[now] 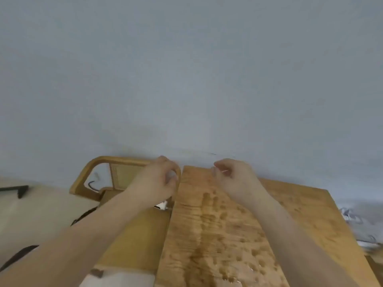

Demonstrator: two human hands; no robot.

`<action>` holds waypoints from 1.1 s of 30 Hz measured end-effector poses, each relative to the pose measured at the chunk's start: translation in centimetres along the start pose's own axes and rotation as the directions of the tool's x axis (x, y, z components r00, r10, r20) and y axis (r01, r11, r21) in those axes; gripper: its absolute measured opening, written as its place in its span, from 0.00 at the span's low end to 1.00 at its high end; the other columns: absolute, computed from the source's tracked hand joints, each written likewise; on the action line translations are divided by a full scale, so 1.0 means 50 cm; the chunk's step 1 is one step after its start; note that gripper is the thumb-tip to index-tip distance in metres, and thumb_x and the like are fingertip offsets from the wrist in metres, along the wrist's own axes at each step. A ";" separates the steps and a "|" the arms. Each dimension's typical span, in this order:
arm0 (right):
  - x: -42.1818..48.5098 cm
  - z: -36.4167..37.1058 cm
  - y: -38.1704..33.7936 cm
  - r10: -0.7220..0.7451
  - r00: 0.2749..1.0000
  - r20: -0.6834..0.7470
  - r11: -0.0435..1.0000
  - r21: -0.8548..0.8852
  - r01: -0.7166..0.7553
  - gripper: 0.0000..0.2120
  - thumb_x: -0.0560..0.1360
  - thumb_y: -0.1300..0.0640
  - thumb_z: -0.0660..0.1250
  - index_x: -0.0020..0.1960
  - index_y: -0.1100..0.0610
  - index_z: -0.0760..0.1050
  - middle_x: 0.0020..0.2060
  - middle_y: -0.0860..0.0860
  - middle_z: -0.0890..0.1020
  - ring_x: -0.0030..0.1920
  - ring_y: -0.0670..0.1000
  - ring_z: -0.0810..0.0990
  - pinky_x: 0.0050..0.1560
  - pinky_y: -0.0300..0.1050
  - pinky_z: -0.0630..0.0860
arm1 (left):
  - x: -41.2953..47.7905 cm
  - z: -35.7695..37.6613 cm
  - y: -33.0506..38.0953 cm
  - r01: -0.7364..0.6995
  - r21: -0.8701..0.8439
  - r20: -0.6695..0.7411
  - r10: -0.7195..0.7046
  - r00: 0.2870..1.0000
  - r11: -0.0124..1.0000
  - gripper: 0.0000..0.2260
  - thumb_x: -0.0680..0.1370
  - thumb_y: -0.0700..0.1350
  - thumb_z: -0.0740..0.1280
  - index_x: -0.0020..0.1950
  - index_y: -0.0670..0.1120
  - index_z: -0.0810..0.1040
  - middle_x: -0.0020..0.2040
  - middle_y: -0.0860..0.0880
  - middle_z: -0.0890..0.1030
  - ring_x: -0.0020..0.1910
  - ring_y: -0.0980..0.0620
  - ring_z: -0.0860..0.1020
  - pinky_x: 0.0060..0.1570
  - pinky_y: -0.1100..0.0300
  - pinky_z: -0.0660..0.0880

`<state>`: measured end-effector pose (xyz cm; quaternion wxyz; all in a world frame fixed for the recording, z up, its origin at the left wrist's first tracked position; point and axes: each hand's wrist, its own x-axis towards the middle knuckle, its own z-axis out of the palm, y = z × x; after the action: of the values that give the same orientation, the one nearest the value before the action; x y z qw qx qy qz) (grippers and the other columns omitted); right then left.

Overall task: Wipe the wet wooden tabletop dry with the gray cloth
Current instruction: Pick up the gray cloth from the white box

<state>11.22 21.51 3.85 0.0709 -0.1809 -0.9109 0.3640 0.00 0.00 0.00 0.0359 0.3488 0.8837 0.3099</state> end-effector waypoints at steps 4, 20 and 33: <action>-0.022 0.087 0.051 -0.042 0.984 0.171 0.997 -0.055 0.052 0.15 0.81 0.48 0.65 0.64 0.53 0.80 0.54 0.44 0.81 0.56 0.48 0.80 0.53 0.42 0.73 | -0.122 0.088 -0.039 0.239 -0.039 0.045 -0.237 0.970 0.970 0.18 0.80 0.45 0.69 0.70 0.50 0.78 0.63 0.51 0.79 0.55 0.52 0.78 0.59 0.55 0.75; -0.229 0.592 -0.286 -0.349 0.526 0.776 0.900 0.122 0.418 0.18 0.82 0.49 0.65 0.68 0.56 0.76 0.61 0.52 0.81 0.58 0.50 0.80 0.55 0.45 0.79 | -0.737 -0.025 -0.230 0.784 -0.304 -0.214 -0.841 0.497 0.541 0.14 0.81 0.46 0.67 0.66 0.53 0.80 0.55 0.58 0.82 0.50 0.58 0.81 0.56 0.56 0.79; -0.543 1.096 -0.704 -0.367 0.131 0.921 0.771 0.222 0.597 0.21 0.81 0.48 0.64 0.73 0.50 0.72 0.61 0.46 0.79 0.59 0.48 0.79 0.55 0.44 0.76 | -1.275 -0.206 -0.495 0.868 -0.478 -0.148 -0.986 0.073 0.136 0.10 0.80 0.46 0.66 0.60 0.50 0.83 0.54 0.51 0.84 0.47 0.49 0.81 0.53 0.55 0.78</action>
<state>12.24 -47.34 -11.54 -0.3709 0.3615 -0.8147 0.2609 30.49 -60.08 -15.61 0.0755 -0.3911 0.8277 0.3954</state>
